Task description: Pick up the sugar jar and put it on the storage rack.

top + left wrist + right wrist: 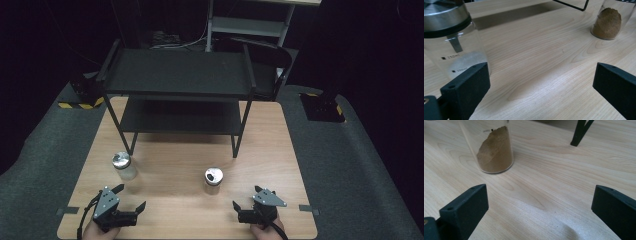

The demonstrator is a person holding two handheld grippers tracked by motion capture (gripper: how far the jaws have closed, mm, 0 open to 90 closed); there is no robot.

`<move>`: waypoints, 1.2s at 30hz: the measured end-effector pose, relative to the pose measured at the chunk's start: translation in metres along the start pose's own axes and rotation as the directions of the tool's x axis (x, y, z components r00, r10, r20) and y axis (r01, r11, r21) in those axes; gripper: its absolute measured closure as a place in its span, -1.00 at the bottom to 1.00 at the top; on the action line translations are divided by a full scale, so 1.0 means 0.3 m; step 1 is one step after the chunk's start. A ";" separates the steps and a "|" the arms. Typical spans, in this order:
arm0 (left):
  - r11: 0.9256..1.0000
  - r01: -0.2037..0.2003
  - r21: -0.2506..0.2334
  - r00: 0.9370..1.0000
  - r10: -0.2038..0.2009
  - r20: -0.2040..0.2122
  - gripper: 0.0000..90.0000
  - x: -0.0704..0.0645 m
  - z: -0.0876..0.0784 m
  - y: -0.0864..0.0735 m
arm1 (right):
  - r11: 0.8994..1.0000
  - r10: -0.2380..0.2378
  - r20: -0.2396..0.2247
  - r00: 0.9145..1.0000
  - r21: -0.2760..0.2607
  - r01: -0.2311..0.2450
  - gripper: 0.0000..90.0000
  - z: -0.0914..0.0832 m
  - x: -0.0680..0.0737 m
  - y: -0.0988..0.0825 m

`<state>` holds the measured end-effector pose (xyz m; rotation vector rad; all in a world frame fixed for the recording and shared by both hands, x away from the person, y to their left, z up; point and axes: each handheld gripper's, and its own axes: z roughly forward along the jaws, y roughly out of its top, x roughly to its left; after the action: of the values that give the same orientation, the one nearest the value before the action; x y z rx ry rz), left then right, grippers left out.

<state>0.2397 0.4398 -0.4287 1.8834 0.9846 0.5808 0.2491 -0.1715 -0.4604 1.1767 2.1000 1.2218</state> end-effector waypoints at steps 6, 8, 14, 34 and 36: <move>1.000 0.025 -0.010 0.999 -0.026 -0.023 -0.97 0.015 -0.013 -0.009 | 1.000 0.014 0.005 1.000 0.002 -0.014 -0.99 0.000 -0.001 0.001; 1.000 0.026 -0.009 0.999 -0.027 -0.027 -0.97 0.017 -0.015 -0.008 | 1.000 0.020 0.002 1.000 -0.001 -0.020 -0.99 0.000 -0.004 -0.001; 1.000 0.029 -0.011 0.999 -0.029 -0.043 -0.97 0.016 -0.022 -0.004 | 0.999 0.032 0.000 0.999 -0.006 -0.032 -1.00 -0.002 -0.010 -0.004; 0.999 0.037 -0.035 0.998 -0.039 -0.052 -0.97 0.043 -0.033 0.016 | 1.000 0.018 0.010 1.000 -0.004 -0.018 -1.00 0.001 0.000 -0.001; 0.999 0.037 -0.035 0.998 -0.039 -0.053 -0.97 0.049 -0.029 0.021 | 1.000 0.022 0.012 1.000 -0.005 -0.022 -1.00 0.000 0.002 -0.002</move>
<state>0.2444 0.4544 -0.4190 1.8233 1.0369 0.6242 0.2487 -0.1712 -0.4608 1.2056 2.0795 1.2253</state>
